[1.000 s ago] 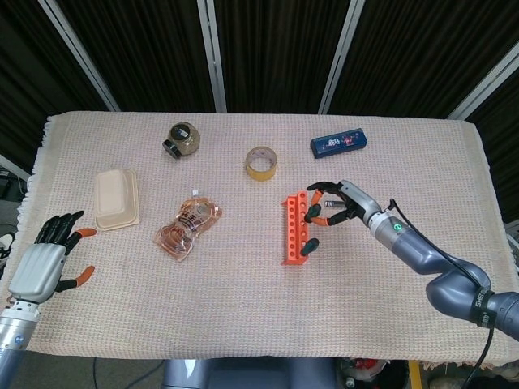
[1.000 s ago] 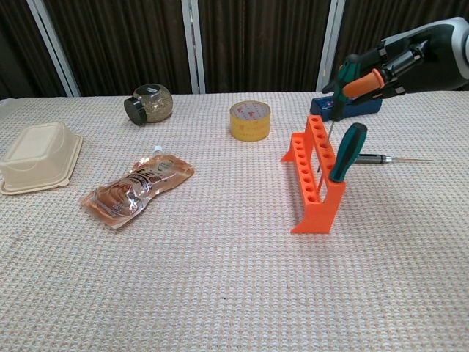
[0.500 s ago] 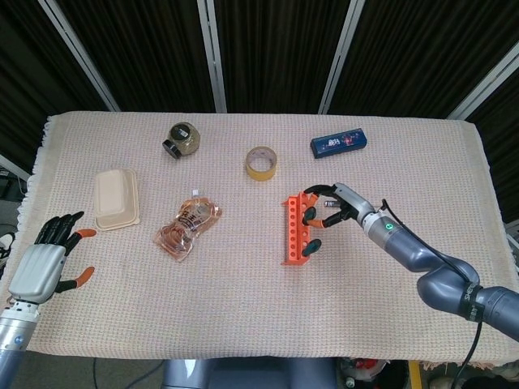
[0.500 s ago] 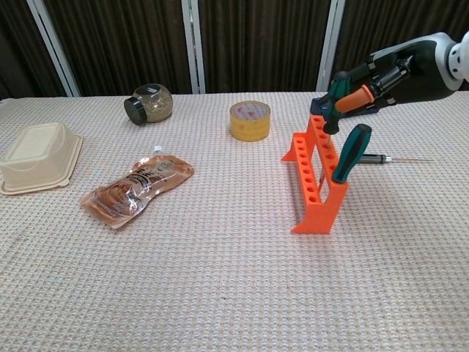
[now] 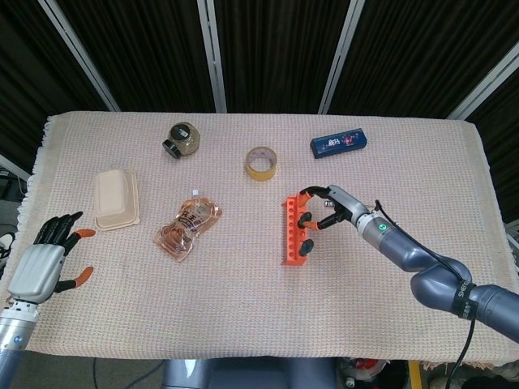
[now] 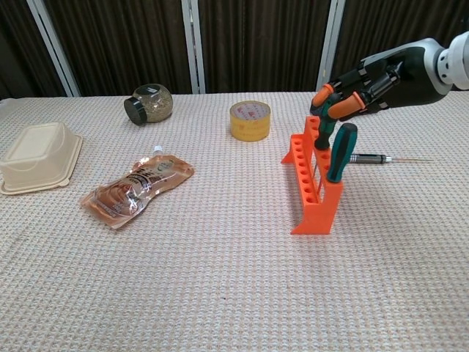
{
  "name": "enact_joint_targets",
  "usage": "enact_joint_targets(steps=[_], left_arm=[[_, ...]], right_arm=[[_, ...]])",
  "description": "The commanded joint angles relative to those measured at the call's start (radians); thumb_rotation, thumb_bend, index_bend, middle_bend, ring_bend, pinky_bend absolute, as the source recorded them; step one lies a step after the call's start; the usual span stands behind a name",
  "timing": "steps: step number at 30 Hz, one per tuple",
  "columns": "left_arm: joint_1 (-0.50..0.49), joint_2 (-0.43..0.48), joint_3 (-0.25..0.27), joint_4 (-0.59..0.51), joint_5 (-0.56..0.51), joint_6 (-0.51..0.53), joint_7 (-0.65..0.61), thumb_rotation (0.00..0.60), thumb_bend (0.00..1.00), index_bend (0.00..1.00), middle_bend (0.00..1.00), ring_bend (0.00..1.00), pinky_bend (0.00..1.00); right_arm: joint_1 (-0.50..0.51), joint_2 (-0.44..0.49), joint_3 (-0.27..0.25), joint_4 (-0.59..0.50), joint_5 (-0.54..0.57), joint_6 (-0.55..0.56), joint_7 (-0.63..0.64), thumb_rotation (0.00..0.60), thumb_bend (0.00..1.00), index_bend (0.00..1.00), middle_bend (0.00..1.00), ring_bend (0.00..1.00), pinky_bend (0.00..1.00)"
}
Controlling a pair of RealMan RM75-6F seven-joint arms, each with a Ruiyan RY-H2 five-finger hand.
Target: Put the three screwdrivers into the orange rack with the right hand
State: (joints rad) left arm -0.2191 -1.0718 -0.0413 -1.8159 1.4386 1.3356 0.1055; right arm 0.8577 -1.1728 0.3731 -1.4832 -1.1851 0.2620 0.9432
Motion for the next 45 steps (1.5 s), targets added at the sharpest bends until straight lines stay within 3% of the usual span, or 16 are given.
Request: enact_joint_targets(steps=[1,9,17,22,28,40,45], left_arm=[[0.0,-0.001,0.0,0.002,0.001,-0.001,-0.002,0.6,0.28,0.26,0.02,0.0,0.0],[0.003,0.0,0.0,0.009,0.005,0.005,-0.015,0.6,0.28,0.26,0.02,0.0,0.0],[0.005,-0.001,0.001,0.014,0.017,0.012,-0.026,0.6,0.28,0.26,0.02,0.0,0.0],[0.007,0.001,0.002,0.015,0.022,0.018,-0.032,0.6,0.28,0.26,0.02,0.0,0.0],[0.01,0.0,0.004,0.014,0.026,0.02,-0.033,0.6,0.28,0.26,0.02,0.0,0.0],[0.011,0.0,0.007,0.011,0.027,0.019,-0.026,0.6,0.28,0.26,0.02,0.0,0.0],[0.013,0.0,0.009,0.015,0.022,0.016,-0.028,0.6,0.28,0.26,0.02,0.0,0.0]], right_arm=[[-0.001,0.004,0.005,-0.012,0.005,0.001,-0.015,0.6,0.22,0.38,0.13,0.0,0.0],[-0.011,0.022,0.024,-0.043,0.03,0.01,-0.049,0.6,0.22,0.32,0.12,0.0,0.0],[-0.093,0.117,0.117,-0.135,0.04,0.123,-0.016,0.6,0.22,0.29,0.12,0.0,0.0],[-0.12,0.146,0.137,-0.116,0.039,0.151,-0.003,0.6,0.22,0.29,0.12,0.0,0.0],[-0.089,0.145,0.078,-0.029,0.068,0.159,-0.14,0.6,0.23,0.32,0.12,0.0,0.0],[0.036,-0.002,-0.145,0.145,0.211,0.272,-0.686,0.6,0.24,0.33,0.11,0.0,0.0],[0.074,-0.074,-0.195,0.147,0.323,0.356,-0.892,0.6,0.24,0.34,0.11,0.0,0.0]])
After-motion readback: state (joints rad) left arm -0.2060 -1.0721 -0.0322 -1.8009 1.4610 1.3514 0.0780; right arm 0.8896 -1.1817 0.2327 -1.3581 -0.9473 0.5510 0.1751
